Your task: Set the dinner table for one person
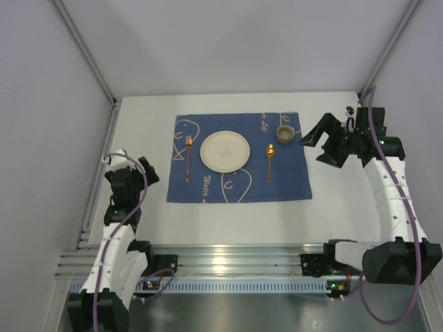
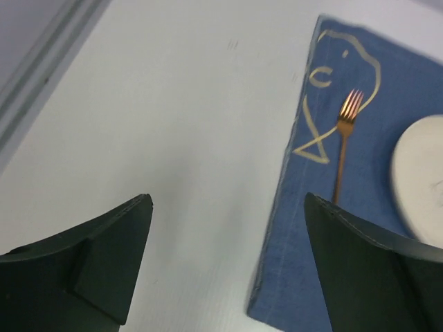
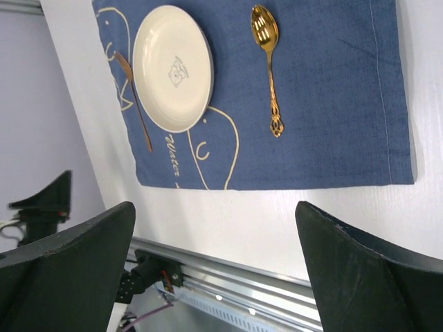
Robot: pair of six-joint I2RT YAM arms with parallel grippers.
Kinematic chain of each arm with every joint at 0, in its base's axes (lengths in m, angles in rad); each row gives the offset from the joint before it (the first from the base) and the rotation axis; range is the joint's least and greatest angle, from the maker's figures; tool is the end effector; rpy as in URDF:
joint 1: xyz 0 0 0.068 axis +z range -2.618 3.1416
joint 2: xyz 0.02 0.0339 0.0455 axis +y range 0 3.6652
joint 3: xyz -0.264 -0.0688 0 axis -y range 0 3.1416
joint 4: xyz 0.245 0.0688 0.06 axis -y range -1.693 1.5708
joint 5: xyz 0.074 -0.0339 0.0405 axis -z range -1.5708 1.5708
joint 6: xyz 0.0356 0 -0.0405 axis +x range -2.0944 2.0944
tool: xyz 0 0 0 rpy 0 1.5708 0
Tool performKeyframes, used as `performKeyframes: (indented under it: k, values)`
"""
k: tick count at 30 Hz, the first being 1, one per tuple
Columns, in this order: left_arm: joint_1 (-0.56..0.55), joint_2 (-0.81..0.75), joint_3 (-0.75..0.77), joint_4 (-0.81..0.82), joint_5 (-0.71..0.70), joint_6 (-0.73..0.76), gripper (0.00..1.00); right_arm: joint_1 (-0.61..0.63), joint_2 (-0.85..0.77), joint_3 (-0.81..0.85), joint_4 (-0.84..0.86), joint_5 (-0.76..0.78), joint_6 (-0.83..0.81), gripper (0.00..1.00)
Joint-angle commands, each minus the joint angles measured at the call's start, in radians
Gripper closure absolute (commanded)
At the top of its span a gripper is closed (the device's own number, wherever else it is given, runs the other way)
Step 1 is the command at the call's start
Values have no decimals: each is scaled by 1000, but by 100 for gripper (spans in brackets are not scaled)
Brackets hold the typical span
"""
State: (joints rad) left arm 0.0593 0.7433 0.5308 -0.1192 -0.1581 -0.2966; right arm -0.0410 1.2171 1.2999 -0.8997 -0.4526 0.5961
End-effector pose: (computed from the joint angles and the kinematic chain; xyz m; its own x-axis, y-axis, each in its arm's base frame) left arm 0.1803 0.0163 0.2636 -0.2504 -0.3040 -0.9192 -0.2931 0.9287 -0.2273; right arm 0.2408 0.0057 0.3639 -0.7500 0.5361 -0.3874 0.1920 0.7370 0.6481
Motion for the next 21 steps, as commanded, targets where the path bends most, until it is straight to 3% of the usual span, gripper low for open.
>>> performKeyframes:
  k: [1, 6, 9, 12, 14, 19, 21]
  values:
    - [-6, -53, -216, 344, 6, -20, 1, 13, -59, -69, 33, -4, -39, 0]
    - [-7, -1, -370, 581, -20, 58, 1, 13, -141, -126, 38, -29, -93, 0]
    - [-6, 178, -359, 717, -23, 105, 1, 20, -169, -134, 27, -8, -113, 0]
    - [-7, 410, -338, 898, -12, 123, 2, 27, -209, -120, 33, 15, -150, 0]
    - [-13, 535, -219, 811, -1, 117, 1, 30, -257, -111, 53, 92, -166, 0]
    - [-35, 724, -114, 926, 2, 165, 2, 33, -384, -189, 192, 175, -168, 0]
    - [-53, 829, -120, 1051, 35, 204, 1, 33, -415, -258, 240, 166, -176, 0]
